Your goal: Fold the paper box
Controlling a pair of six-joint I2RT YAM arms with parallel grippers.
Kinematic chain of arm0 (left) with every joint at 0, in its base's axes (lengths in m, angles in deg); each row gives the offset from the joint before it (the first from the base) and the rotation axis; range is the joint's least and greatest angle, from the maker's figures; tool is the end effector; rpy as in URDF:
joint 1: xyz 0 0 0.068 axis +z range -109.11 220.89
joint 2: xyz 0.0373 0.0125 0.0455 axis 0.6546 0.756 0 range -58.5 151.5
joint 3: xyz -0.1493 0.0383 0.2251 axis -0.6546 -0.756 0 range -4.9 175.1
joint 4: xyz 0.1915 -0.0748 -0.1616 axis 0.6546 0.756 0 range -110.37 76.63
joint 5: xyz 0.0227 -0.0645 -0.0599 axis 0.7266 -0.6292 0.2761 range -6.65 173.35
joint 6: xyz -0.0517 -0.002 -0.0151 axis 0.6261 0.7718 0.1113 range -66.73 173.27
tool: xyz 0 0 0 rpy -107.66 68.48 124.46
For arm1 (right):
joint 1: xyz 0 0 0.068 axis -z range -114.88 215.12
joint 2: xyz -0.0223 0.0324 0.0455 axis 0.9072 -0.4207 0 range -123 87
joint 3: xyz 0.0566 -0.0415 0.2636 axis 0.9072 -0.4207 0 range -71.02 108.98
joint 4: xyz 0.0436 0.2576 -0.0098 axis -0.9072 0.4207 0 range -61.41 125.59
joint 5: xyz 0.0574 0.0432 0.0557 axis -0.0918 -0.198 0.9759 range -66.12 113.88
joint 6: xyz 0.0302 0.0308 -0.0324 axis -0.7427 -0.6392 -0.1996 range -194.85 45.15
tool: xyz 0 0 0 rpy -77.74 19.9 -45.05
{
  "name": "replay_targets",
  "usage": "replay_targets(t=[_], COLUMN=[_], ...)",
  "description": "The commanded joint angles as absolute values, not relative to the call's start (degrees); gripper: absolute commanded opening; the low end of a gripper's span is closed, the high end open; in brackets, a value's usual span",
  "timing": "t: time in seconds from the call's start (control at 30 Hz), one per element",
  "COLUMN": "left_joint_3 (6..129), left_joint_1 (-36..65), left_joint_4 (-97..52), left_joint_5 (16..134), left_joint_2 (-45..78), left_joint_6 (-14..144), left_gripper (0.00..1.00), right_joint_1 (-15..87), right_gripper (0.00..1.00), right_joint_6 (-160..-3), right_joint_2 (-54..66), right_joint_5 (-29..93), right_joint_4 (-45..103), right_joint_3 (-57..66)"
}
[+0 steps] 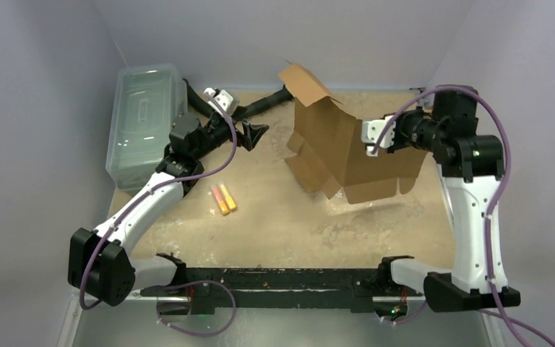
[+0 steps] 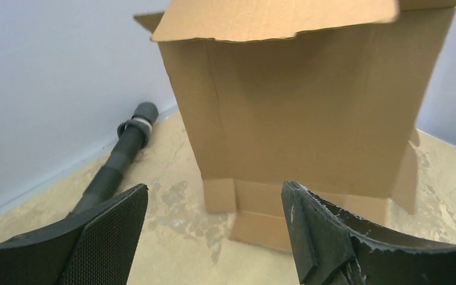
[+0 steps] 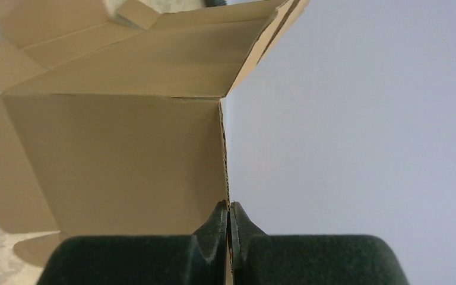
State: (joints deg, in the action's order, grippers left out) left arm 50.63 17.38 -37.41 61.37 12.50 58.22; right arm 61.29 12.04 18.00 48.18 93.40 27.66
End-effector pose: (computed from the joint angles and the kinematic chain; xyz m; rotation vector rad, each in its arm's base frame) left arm 0.2635 -0.1292 0.3586 0.5573 1.4852 -0.6856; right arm 0.1942 0.0277 0.4721 -1.6865 1.3302 -0.3906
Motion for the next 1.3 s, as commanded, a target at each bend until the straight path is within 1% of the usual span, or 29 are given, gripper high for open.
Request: replay_targets(t=[0.0,0.07,0.13,0.33,0.5,0.63,0.73,0.87,1.0,1.2,1.27], left_joint_3=[47.32,45.02,44.20,43.18,39.09,35.21,32.89,34.60,38.63,43.09,44.87], left_joint_1=[20.04,20.45,20.62,20.94,20.94,20.94,20.70,20.41,20.32,20.39,20.41], left_joint_4=[-57.35,-65.21,-69.39,-72.15,-85.60,-94.83,-102.26,-109.57,-111.48,-102.52,-104.74], left_joint_5=[50.97,48.81,48.45,48.19,44.89,43.04,43.72,43.41,41.66,41.27,39.78], left_joint_2=[14.14,15.63,17.22,20.96,26.28,31.14,35.82,43.21,47.31,47.91,49.62], left_joint_6=[62.11,63.69,64.31,65.92,77.65,87.34,93.21,97.90,98.74,88.96,89.56], left_gripper=[0.82,0.82,0.82,0.83,0.84,0.83,0.83,0.83,0.84,0.86,0.87], right_joint_1=[60.89,60.88,60.94,60.93,60.98,60.99,60.93,60.93,60.90,60.91,60.91], right_gripper=[0.01,0.01,0.01,0.01,0.01,0.01,0.01,0.01,0.01,0.01,0.01], right_joint_6=[16.15,14.83,13.66,10.90,9.65,9.93,10.31,10.49,10.86,11.25,11.28], right_joint_2=[20.99,21.40,21.58,21.68,20.69,20.38,20.08,19.36,19.10,19.32,19.32], right_joint_5=[51.12,51.89,52.61,53.95,56.25,56.64,57.14,58.70,59.41,60.27,60.99], right_joint_4=[96.22,97.00,97.46,97.84,98.67,99.07,99.31,100.61,101.96,103.77,104.73], right_joint_3=[32.89,33.88,34.45,36.67,39.17,38.17,37.83,39.89,42.12,45.03,46.37])
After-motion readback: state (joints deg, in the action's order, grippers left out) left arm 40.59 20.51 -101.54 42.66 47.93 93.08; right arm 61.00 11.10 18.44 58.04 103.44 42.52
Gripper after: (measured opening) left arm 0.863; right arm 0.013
